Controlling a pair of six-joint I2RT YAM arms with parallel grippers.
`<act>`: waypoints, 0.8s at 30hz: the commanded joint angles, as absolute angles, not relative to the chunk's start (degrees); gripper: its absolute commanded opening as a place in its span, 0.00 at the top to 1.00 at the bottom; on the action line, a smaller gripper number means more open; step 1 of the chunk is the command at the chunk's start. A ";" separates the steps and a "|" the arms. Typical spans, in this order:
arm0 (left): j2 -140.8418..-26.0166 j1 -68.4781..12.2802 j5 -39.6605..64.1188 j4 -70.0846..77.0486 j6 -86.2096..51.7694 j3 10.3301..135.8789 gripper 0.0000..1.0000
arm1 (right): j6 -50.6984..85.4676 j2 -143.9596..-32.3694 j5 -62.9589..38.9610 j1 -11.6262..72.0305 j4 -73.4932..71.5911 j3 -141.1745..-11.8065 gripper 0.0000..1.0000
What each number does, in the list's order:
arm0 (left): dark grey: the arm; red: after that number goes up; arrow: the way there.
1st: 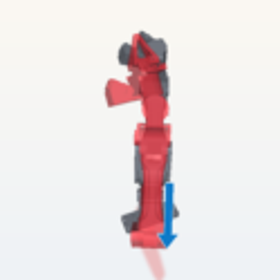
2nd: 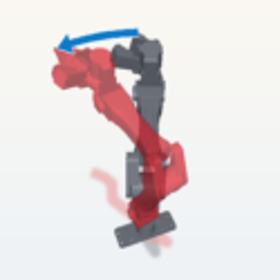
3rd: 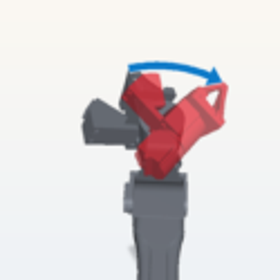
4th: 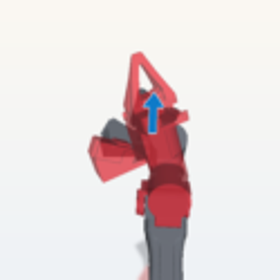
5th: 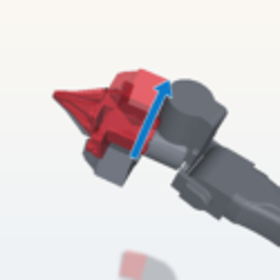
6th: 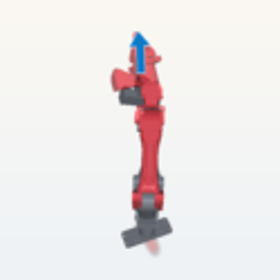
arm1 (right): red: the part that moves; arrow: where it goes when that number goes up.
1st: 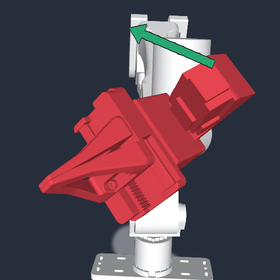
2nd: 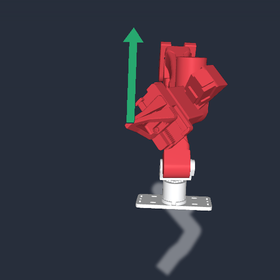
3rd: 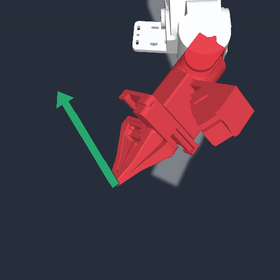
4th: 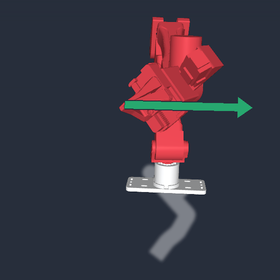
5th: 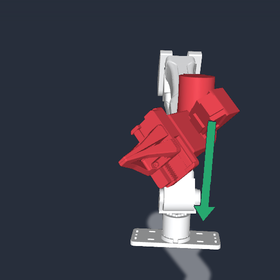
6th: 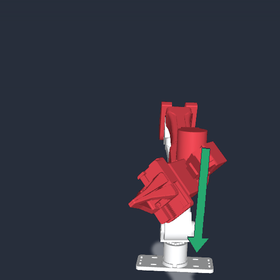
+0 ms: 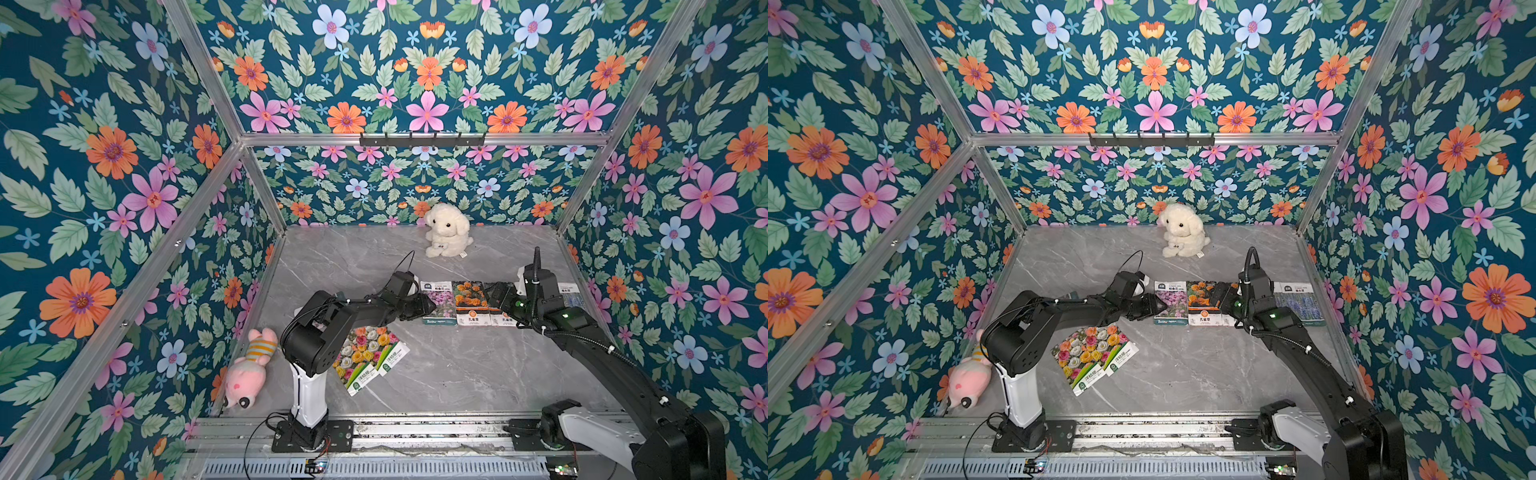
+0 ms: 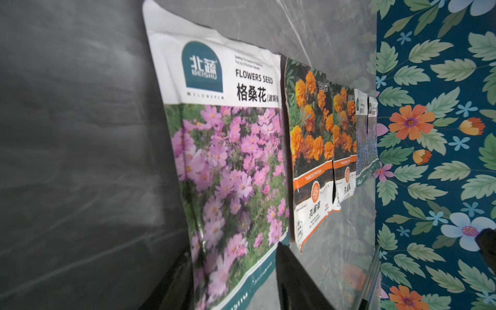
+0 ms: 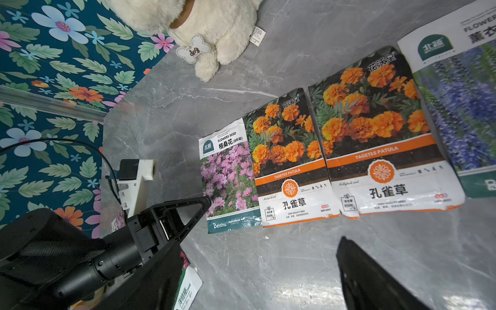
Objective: Arrange the seed packets in a row
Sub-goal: Place the seed packet at the center of the board, then pick up the seed packet from the center of the board.
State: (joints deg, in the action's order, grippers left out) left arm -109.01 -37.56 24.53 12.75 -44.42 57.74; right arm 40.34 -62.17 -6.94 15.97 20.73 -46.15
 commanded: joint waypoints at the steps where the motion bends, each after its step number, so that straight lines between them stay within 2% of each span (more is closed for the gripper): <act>1: -107.25 -37.52 20.90 6.10 -39.96 59.70 0.38 | 40.96 -61.92 -6.59 16.07 20.10 -46.29 0.06; 7: -102.35 -35.51 10.93 -9.69 -33.32 64.52 0.18 | 39.17 -63.39 -8.63 16.00 21.13 -47.97 0.06; 11: -96.23 -30.62 7.36 -13.42 -31.41 62.20 0.07 | 38.94 -67.18 -11.20 17.55 19.60 -49.22 0.04; 12: -94.81 -29.07 6.93 -13.97 -31.21 61.32 0.01 | 38.73 -68.21 -10.64 18.72 19.07 -49.67 0.02; 16: -88.36 -21.92 5.32 -15.71 -31.11 55.44 0.00 | 38.60 -75.38 -9.75 24.89 18.15 -54.34 0.01; 20: -83.43 -14.49 4.26 -18.13 -31.22 50.85 0.01 | 41.51 -84.81 -13.07 31.31 12.82 -59.70 0.01; 24: -79.93 -6.65 6.49 -18.08 -31.14 47.26 0.05 | 45.41 -95.44 -16.69 37.34 10.13 -68.18 0.04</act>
